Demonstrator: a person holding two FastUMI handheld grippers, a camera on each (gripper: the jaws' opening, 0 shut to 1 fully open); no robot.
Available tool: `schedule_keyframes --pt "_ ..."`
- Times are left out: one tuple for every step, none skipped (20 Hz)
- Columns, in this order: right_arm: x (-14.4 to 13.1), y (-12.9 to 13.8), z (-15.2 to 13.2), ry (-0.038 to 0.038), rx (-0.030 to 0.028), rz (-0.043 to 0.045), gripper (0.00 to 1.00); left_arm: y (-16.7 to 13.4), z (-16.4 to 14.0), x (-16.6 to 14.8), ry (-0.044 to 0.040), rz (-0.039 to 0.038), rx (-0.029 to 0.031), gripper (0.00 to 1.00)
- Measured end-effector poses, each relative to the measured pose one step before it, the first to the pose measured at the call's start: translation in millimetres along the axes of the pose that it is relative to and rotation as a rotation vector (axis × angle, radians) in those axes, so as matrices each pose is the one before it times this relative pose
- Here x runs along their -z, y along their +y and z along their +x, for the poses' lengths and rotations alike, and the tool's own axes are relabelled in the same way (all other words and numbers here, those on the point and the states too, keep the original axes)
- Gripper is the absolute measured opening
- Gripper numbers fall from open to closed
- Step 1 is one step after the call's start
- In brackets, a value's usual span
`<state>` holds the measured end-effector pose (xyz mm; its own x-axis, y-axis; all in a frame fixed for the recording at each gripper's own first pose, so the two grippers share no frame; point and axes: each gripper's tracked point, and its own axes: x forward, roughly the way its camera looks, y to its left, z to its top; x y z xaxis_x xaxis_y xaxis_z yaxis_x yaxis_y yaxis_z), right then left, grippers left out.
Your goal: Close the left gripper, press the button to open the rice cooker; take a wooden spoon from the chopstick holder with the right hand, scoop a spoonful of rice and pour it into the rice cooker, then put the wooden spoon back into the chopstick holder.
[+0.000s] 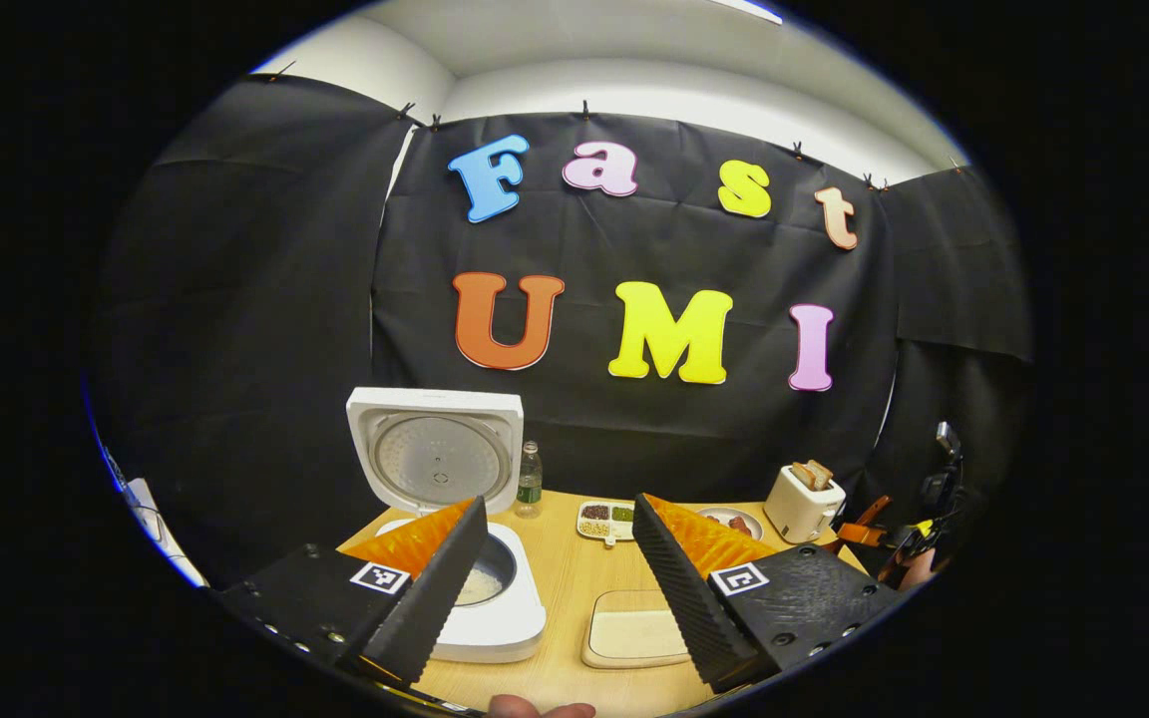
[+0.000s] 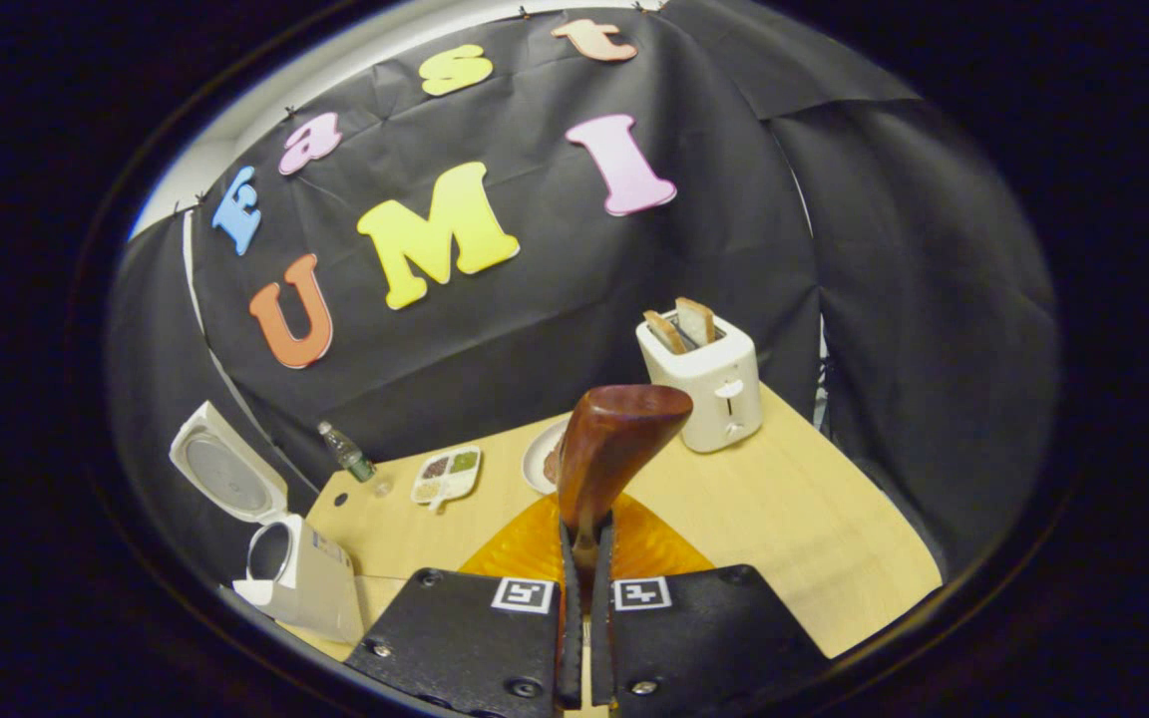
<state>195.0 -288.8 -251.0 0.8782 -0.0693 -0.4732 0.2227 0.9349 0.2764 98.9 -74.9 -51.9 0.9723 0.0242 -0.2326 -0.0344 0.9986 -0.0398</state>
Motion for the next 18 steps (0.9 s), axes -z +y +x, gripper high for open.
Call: schedule_keyframes --pt "7.89 -3.77 5.71 0.00782 0.00658 -0.00846 0.08 -0.67 0.92 1.5 0.0073 0.00133 -0.00614 0.94" --pt "7.46 -3.32 5.51 0.00464 0.0051 -0.0086 0.08 -0.6 0.24 0.67 0.00673 0.00026 -0.00593 0.94" --pt "7.41 -1.29 5.27 0.00702 0.00083 -0.00754 0.09 0.43 0.73 0.62 0.00752 0.00101 -0.0034 0.94" --pt "6.89 -1.37 4.49 0.00873 0.00228 -0.00699 0.09 -0.64 1.15 0.46 0.00708 0.00424 -0.00427 0.94" --pt "7.19 -0.85 4.26 0.01132 0.0008 0.001 0.09 1.29 -0.34 1.75 0.0063 0.00533 -0.00463 0.94" --pt "3.75 -0.56 1.53 0.00614 -0.00288 0.00275 0.09 1.24 2.78 -1.41 0.00263 0.00377 -0.00399 0.94" --pt "5.91 -0.15 1.91 0.00426 -0.00091 -0.00303 0.08 0.78 3.0 -0.54 -0.00076 0.00123 -0.00325 0.94" --pt "4.28 -1.15 2.25 0.00228 0.00071 -0.00515 0.09 -0.52 1.09 0.58 0.00165 -0.0015 -0.00199 0.94" --pt "4.54 -1.25 4.22 0.00428 -0.00016 -0.00236 0.09 0.17 -0.17 1.59 0.00285 0.0002 -0.00358 0.94" --pt "3.66 0.86 2.7 0.00478 -0.00377 0.00024 0.09 1.45 0.68 0.92 0.00379 0.002 -0.00267 0.94" --pt "4.07 -0.03 1.67 0.00463 -0.00358 0.00332 0.09 0.14 -0.03 1.35 0.003 0.00168 -0.00125 0.94" --pt "3.15 0.55 2.6 0.00229 -0.00215 0.00263 0.09 -0.62 0.96 0.88 0.00347 0.00024 -0.00039 0.94" --pt "3.08 -1.94 2.66 0.00036 0.00547 -0.00299 0.09 0.68 0.04 0.86 0.00252 -0.0019 -0.00046 0.94" --pt "3.91 -0.05 1.68 0.00242 0.00324 -0.00141 0.09 0.31 -0.47 0.52 0.00072 -0.00181 -0.00139 0.94" --pt "2.68 -0.83 2.23 0.00064 0.00281 0.00178 0.1 0.89 -0.2 -1.57 -0.00086 -0.00245 -0.00192 0.94" --pt "3.01 -0.89 2.61 0.001 0.00342 0.00217 0.1 2.28 0.24 -0.97 -0.0013 -0.00152 -0.00145 0.94" --pt "0.66 -0.58 0.33 -0.00264 -0.00117 0.00537 0.12 2.38 -0.3 -0.56 -0.00063 -0.00241 -0.00338 0.94" --pt "-0.99 -0.55 -0.35 -0.00697 -0.00081 0.00585 0.13 1.46 1.0 -0.79 -0.00058 -0.00357 -0.00194 0.94"
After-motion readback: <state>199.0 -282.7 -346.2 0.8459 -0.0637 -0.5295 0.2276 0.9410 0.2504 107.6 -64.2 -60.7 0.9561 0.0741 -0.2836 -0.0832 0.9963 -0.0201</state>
